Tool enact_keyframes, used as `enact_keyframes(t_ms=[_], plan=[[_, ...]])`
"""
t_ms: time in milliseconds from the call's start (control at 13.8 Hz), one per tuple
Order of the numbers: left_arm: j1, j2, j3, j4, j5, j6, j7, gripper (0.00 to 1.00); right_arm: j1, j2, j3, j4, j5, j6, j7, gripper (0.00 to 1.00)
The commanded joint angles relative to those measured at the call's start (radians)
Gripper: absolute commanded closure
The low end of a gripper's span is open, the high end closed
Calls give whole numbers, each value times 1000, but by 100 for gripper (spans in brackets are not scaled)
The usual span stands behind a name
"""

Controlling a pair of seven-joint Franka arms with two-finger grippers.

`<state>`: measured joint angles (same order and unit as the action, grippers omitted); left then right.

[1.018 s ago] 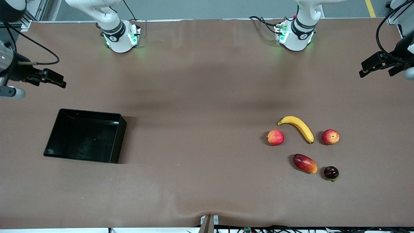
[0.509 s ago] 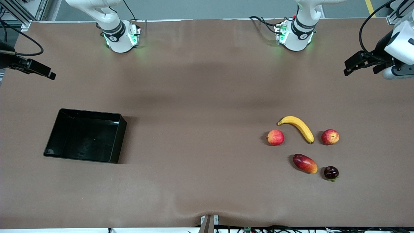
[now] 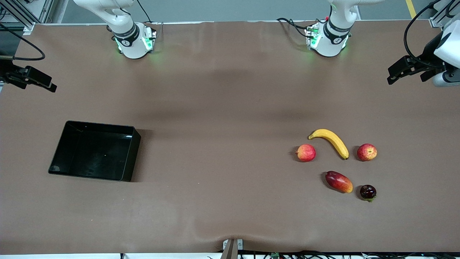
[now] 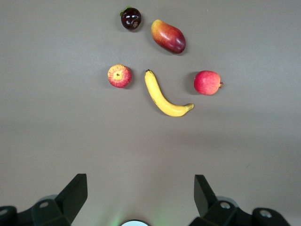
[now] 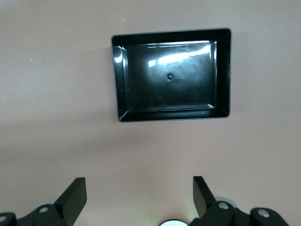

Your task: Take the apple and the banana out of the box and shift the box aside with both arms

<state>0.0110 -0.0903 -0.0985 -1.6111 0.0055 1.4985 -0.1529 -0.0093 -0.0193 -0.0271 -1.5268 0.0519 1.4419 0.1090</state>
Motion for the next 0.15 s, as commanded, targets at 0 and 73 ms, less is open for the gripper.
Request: enact_keyframes(t_ms=[0, 73], plan=[[0, 10, -4, 25, 19, -15, -4, 0, -15, -22, 24, -6, -18, -6, -12, 0], [0, 10, -4, 25, 19, -20, -4, 0, -14, -27, 26, -7, -18, -9, -12, 0]])
